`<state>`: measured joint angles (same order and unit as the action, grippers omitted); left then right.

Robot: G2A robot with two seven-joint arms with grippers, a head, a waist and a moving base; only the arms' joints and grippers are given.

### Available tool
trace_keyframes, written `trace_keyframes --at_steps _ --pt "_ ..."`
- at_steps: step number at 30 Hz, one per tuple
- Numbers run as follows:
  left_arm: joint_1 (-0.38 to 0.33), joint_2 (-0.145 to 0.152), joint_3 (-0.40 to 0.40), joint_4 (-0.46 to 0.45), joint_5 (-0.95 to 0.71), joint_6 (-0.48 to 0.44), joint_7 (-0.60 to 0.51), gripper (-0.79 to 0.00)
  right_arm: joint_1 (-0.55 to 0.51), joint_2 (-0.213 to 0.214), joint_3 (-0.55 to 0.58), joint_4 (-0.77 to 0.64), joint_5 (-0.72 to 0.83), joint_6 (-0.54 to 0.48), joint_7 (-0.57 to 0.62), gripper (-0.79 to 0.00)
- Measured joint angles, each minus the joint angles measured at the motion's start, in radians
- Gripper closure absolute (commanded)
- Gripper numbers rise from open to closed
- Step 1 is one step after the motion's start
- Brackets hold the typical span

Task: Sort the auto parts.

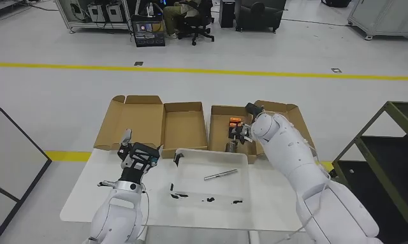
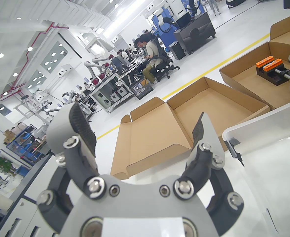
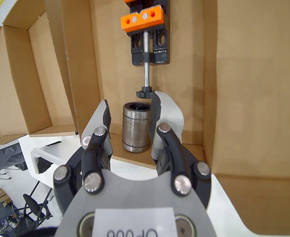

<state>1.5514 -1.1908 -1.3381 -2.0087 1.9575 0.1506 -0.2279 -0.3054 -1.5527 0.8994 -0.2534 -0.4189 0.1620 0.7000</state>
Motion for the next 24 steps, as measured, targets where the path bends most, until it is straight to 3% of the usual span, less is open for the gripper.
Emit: trace_keyframes --at_steps 8,13,18,21,24 --pt "0.0 0.0 0.0 0.0 0.0 0.0 0.0 -0.785 0.021 0.038 0.062 -0.084 0.037 -0.178 -0.127 -0.366" --pt "0.0 0.0 0.0 0.0 0.0 0.0 0.0 -0.785 -0.075 0.105 0.15 -0.289 0.056 -0.373 -0.171 -0.345" --pt "0.0 0.0 0.0 0.0 0.0 0.0 0.0 -0.785 -0.372 0.206 0.333 -0.762 0.052 -0.556 -0.094 -0.332" --pt "0.0 0.0 0.0 0.0 0.0 0.0 0.0 -0.785 -0.59 0.246 0.452 -1.082 0.036 -0.538 -0.061 -0.332" --pt "0.0 0.0 0.0 0.0 0.0 0.0 0.0 -0.785 -0.738 0.262 0.525 -1.279 0.028 -0.512 -0.073 -0.339"
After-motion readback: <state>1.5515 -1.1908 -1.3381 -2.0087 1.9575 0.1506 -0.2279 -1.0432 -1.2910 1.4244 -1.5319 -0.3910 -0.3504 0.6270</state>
